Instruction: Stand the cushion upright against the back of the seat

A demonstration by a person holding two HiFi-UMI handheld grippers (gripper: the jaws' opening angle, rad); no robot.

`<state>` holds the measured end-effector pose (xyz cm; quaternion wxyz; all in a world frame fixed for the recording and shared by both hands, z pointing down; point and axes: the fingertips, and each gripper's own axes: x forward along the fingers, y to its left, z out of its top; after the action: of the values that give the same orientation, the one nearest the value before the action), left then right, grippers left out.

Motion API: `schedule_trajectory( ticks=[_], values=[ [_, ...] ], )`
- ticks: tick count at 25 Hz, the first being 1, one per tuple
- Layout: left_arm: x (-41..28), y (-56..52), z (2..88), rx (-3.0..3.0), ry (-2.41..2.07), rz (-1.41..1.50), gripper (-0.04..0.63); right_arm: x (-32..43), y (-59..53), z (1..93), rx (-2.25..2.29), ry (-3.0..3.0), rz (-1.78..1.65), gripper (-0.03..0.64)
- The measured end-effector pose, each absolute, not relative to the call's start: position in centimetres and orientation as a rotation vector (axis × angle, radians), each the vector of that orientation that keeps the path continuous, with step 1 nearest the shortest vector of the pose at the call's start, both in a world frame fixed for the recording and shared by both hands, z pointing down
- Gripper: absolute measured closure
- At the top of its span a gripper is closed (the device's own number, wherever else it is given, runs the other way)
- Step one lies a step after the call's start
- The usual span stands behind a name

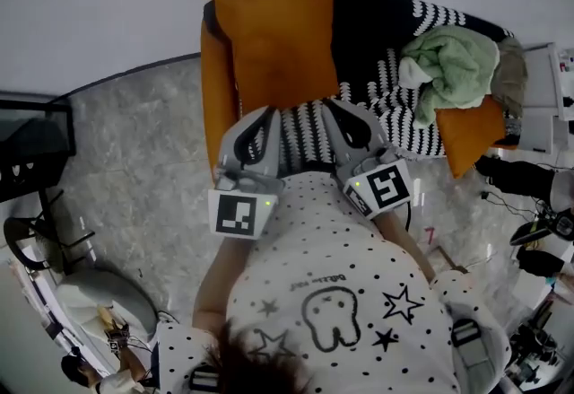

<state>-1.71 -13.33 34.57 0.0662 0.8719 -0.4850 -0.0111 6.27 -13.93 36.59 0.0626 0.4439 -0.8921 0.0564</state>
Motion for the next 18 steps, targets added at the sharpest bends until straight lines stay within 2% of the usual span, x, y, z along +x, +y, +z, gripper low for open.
schedule_trajectory(
  ticks=[6, 12, 18],
  values=[
    [-3.2, -14.4, 33.5, 2.623, -1.567, -0.019, 0.6, 5.6, -14.6, 36.6, 1.305, -2.675, 0.079, 0.621],
    [-3.8, -14.7, 32.3, 2.615, -1.59, -0.103, 0.598, 3.2, -13.5, 38.9, 1.19, -2.7, 0.217, 0.621],
    [-2.9, -13.1, 32.6, 2.639, -1.507, -0.052, 0.598, 1.2, -12.5, 38.9, 1.106, -2.714, 0.247, 0.621]
  ],
)
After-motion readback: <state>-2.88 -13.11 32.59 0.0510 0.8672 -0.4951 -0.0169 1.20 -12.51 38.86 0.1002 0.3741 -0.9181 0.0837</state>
